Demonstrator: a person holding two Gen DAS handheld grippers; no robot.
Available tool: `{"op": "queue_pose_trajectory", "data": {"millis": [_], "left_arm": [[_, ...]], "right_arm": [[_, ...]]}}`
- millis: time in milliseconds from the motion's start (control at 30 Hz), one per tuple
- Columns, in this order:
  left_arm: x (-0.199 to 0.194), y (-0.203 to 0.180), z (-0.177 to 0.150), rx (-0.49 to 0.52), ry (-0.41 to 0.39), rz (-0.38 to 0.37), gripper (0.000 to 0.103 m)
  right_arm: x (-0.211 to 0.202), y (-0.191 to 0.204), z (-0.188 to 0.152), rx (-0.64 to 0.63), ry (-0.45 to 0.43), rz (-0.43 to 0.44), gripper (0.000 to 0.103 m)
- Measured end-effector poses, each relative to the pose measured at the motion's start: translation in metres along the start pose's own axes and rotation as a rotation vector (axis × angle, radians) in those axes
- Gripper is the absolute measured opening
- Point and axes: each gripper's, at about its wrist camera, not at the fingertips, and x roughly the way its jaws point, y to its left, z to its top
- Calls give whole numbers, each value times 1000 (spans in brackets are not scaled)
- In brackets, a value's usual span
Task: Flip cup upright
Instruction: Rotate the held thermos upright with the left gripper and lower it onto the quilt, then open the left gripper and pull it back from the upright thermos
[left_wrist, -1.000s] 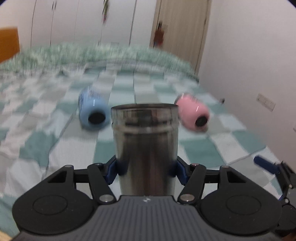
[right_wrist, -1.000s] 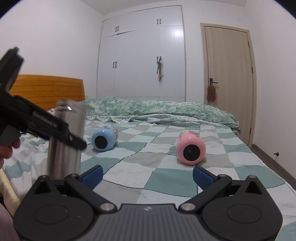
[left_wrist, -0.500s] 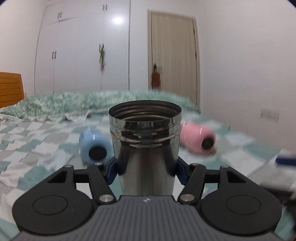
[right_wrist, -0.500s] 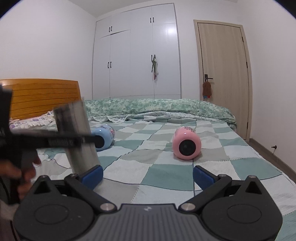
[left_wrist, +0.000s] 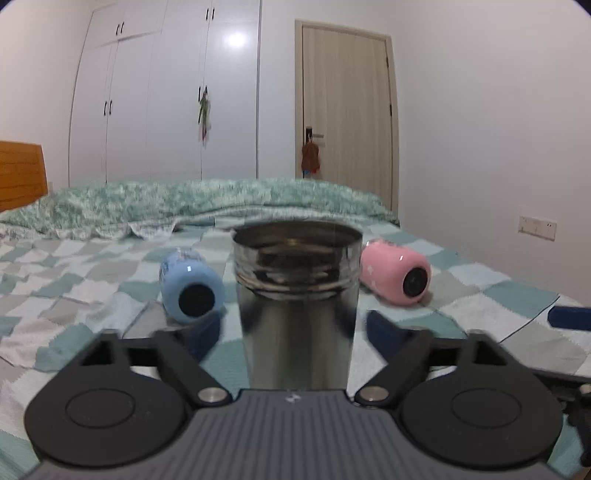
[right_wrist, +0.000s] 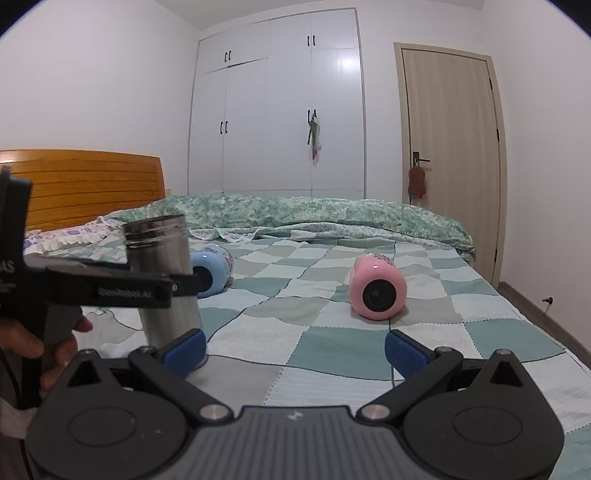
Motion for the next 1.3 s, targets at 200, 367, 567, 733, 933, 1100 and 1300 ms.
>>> {"op": "queue_pose_trajectory", "data": {"millis": [200,367,567,733,933,1100,1300], "left_arm": [[-29,2,8,8,-42,2,103],[-68,5,7,10,-41,12,103],[-113,9,-7,8,-23,19,103],[-143,14,-29,0,-24,55,103],[-165,14,-60,3,-60,149,103],[-175,20,-69,-33,-111,192,103],[-179,27,-70,-62,-129,205,103]], "right_arm": [[-13,4,-3,-1,-26,-7,103],[-30,10,-7,3,-47,-8,103],[-56,27,-16,-27,-74,-29,103],[-79,37,-24,-34,-102,-51,103],[-99,43,-30,-21,-135,-91,103],[-114,46,-36,-33,-165,-131,103],[-121,48,-40,-40,-169,-147,103]]}}
